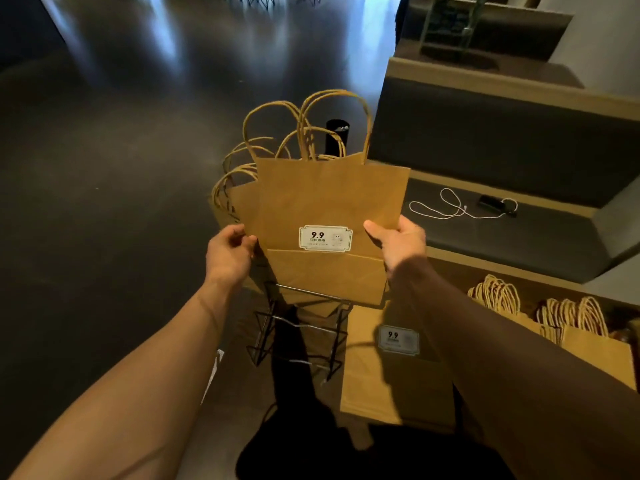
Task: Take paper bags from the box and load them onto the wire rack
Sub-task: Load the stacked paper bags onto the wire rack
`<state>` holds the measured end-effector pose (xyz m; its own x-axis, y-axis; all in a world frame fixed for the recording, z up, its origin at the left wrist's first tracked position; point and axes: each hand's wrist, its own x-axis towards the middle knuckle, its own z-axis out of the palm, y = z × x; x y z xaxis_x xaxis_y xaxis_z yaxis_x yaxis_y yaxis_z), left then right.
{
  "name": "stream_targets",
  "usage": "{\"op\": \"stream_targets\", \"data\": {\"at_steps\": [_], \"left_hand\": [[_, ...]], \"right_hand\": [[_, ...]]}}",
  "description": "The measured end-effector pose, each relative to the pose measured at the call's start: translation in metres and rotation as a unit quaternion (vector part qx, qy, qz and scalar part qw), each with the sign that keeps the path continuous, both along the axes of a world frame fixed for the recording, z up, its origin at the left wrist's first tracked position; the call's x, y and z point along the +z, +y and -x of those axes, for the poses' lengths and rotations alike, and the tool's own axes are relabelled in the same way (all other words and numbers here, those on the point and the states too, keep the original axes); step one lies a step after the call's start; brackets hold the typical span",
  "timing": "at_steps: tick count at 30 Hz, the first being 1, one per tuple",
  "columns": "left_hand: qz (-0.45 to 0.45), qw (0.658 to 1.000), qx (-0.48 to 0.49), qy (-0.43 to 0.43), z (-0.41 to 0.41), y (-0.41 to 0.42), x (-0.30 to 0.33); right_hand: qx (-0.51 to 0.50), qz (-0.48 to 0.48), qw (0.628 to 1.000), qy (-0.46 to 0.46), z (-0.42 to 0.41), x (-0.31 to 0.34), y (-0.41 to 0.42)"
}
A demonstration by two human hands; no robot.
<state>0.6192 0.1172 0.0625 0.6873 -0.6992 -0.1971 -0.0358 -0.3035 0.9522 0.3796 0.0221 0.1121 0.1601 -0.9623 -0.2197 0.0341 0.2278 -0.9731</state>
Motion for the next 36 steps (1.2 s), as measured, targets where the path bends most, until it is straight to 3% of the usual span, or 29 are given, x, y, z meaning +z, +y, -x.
{"op": "stream_targets", "data": {"at_steps": [4, 8, 11, 15, 18, 23, 30, 34, 36], "left_hand": [[-0.044, 0.998, 0.041, 0.013, -0.004, 0.000, -0.014], [-0.013, 1.000, -0.006, -0.003, -0.002, 0.009, -0.016], [-0.041, 0.998, -0.010, -0.048, -0.002, 0.010, -0.018], [-0.095, 0.993, 0.015, -0.067, 0.000, 0.008, -0.021], [-0.085, 0.995, 0.026, -0.038, 0.002, 0.012, -0.022], [-0.002, 1.000, 0.003, 0.002, -0.002, 0.017, -0.020], [0.021, 0.998, 0.059, 0.010, -0.008, 0.014, -0.009], [0.029, 0.995, 0.069, 0.065, -0.009, 0.011, -0.004], [0.013, 0.995, 0.042, 0.093, -0.006, 0.007, 0.000]], "right_hand": [[0.010, 0.029, 0.998, 0.053, -0.011, -0.007, 0.009], [0.000, 0.056, 0.996, 0.065, -0.009, -0.012, 0.008], [-0.016, 0.054, 0.995, 0.083, -0.012, -0.023, 0.012], [-0.032, 0.127, 0.950, 0.284, -0.016, -0.044, 0.025], [-0.011, 0.159, 0.921, 0.355, -0.013, -0.051, 0.036], [-0.046, 0.169, 0.932, 0.318, -0.017, -0.045, 0.041], [-0.064, 0.137, 0.943, 0.298, -0.019, -0.048, 0.044], [-0.057, 0.055, 0.982, 0.173, -0.023, -0.048, 0.042], [-0.030, 0.036, 0.983, 0.178, -0.027, -0.050, 0.042]]}}
